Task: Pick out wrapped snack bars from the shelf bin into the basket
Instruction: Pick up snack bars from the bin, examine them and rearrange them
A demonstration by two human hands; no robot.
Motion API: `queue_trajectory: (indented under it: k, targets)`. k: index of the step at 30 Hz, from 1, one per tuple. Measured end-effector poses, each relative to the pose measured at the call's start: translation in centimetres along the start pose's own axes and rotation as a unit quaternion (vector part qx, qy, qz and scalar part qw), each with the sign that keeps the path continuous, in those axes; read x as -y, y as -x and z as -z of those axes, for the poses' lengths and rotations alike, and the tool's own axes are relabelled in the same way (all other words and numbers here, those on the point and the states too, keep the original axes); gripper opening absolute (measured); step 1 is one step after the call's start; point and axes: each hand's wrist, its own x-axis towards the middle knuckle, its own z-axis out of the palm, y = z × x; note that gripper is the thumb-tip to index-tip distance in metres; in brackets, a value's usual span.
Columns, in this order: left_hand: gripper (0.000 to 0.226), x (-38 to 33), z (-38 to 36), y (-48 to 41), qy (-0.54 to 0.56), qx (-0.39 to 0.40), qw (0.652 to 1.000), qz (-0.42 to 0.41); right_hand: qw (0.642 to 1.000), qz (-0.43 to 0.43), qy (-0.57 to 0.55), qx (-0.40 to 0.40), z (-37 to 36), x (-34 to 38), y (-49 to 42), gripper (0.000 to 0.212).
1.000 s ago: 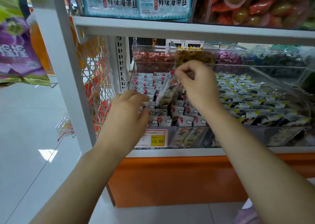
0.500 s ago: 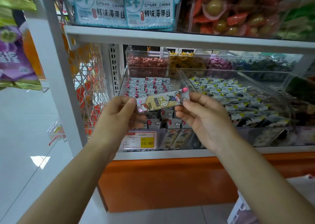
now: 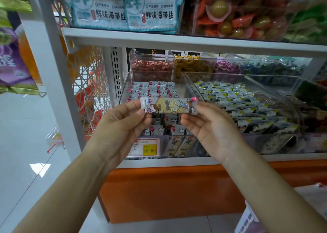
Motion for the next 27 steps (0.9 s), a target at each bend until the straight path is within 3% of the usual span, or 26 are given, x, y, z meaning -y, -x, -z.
queue_trajectory:
  k: [10,13,17,20,27]
  targets:
    - [0.02,0.18,0.02,0.14,-0.089,0.001,0.996,-0.027,0.997,0.019,0.069,0.009,0.12,-0.31,-0.24,0.003]
    - [0.023,0.3,0.3,-0.01,-0.102,0.006,0.994,-0.028,0.996,0.009,0.087,0.012,0.13,-0.33,-0.19,0.02]
    - [0.024,0.24,0.65,-0.02,-0.164,0.018,0.986,-0.033,0.984,0.043,0.173,0.006,0.44,-0.55,-0.15,0.008]
    - [0.023,0.58,0.44,0.04,-0.187,0.018,0.981,-0.042,0.977,0.057,0.203,0.02,0.47,-0.6,-0.15,0.017]
    - [0.02,0.7,0.13,0.26,-0.241,0.007,0.967,-0.082,0.967,0.091,0.236,0.009,0.08,-0.83,0.04,0.01]
